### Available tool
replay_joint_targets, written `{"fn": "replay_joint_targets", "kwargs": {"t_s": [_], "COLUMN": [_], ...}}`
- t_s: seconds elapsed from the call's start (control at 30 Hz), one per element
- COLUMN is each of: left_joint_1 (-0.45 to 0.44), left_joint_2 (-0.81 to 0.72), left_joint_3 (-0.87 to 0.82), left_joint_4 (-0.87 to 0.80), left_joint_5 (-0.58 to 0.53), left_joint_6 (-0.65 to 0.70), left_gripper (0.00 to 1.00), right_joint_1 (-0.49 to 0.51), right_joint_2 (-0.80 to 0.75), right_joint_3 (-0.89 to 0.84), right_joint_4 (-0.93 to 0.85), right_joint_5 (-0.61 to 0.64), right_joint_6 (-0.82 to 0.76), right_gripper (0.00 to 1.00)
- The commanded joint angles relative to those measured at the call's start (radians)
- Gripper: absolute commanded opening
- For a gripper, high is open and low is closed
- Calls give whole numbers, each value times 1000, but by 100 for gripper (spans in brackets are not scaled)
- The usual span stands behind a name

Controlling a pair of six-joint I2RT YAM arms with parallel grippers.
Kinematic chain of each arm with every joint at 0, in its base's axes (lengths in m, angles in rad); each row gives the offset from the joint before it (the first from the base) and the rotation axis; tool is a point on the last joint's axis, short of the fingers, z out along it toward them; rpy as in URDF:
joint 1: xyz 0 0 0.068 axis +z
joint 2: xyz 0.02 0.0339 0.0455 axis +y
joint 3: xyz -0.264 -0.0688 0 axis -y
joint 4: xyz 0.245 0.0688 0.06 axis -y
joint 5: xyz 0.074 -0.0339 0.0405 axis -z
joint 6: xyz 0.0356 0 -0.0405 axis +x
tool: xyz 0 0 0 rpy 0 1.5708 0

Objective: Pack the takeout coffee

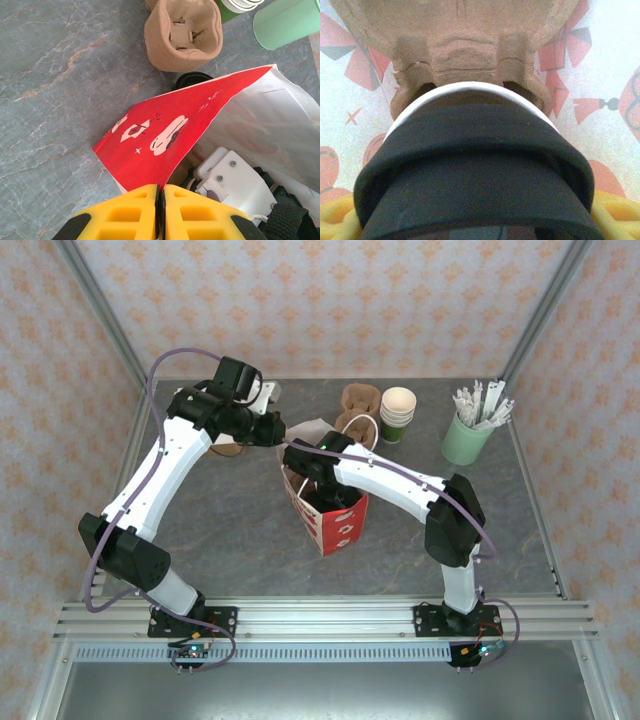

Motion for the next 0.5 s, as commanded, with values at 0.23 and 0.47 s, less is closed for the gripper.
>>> {"fn": "replay_joint_targets", "kwargs": {"t_s": [0.23, 0.47], "left_joint_1": [-9, -9], "left_joint_2": [-32, -32], "left_joint_3": [-9, -8], "left_joint_4": [-10, -11], "left_joint_5": [-23, -26], "left_joint_6": [3, 3], "left_gripper": [12, 12], "right_joint_1": [-11, -11], "right_joint_2": [9, 16], "right_joint_3": [-89, -121], "right_joint_4": [55, 63], "right_joint_5": [13, 11], "right_joint_6": [-9, -24], "right_gripper": [70, 70]}}
